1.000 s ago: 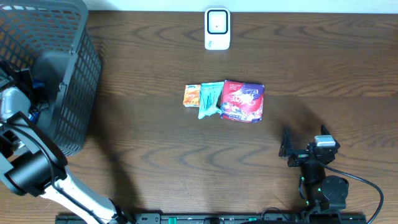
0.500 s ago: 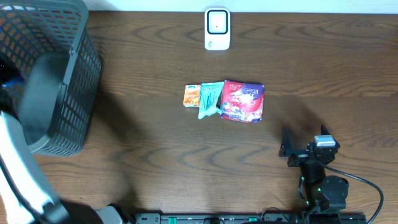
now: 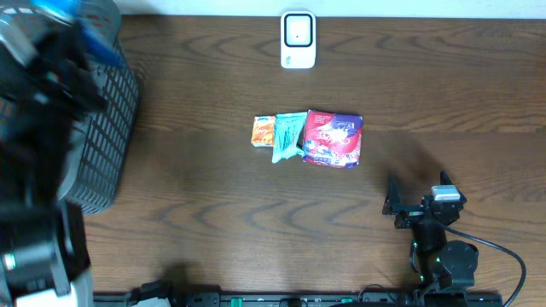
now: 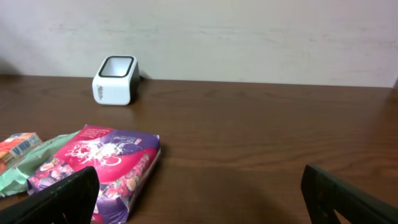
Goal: Scan the item barcode
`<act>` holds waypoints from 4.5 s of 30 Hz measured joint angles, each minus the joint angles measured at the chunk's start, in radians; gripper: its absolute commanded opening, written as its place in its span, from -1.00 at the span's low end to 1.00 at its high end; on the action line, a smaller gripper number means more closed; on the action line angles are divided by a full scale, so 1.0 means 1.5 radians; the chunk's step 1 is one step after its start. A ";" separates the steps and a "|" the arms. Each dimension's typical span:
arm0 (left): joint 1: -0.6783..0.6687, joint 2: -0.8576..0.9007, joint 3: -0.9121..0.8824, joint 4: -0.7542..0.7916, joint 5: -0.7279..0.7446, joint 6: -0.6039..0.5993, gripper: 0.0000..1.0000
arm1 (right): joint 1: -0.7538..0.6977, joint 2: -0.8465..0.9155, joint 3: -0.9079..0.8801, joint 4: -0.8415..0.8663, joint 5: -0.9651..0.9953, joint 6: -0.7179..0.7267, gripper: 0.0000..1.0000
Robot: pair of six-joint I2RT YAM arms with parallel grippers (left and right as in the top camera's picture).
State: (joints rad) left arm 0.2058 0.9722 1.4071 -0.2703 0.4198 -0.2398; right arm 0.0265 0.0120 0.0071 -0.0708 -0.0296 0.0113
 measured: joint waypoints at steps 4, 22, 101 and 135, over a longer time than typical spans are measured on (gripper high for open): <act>-0.119 -0.029 0.003 -0.082 -0.020 -0.020 -0.86 | 0.000 0.000 0.000 0.000 0.000 0.000 0.99; -0.423 0.402 0.004 -0.239 -0.466 -0.097 -0.86 | 0.000 0.000 0.000 0.000 0.000 0.000 0.99; -0.425 0.124 0.005 -0.559 -0.510 -0.167 0.96 | 0.000 0.000 0.000 0.000 0.000 0.000 0.98; -0.425 0.124 0.005 -0.559 -0.510 -0.167 0.96 | 0.000 0.000 0.000 0.000 0.000 0.000 0.99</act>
State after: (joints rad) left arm -0.4320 1.1576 1.4143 -1.1088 -0.3458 -0.4896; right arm 0.0265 0.0120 0.0071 -0.0704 -0.0296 0.0113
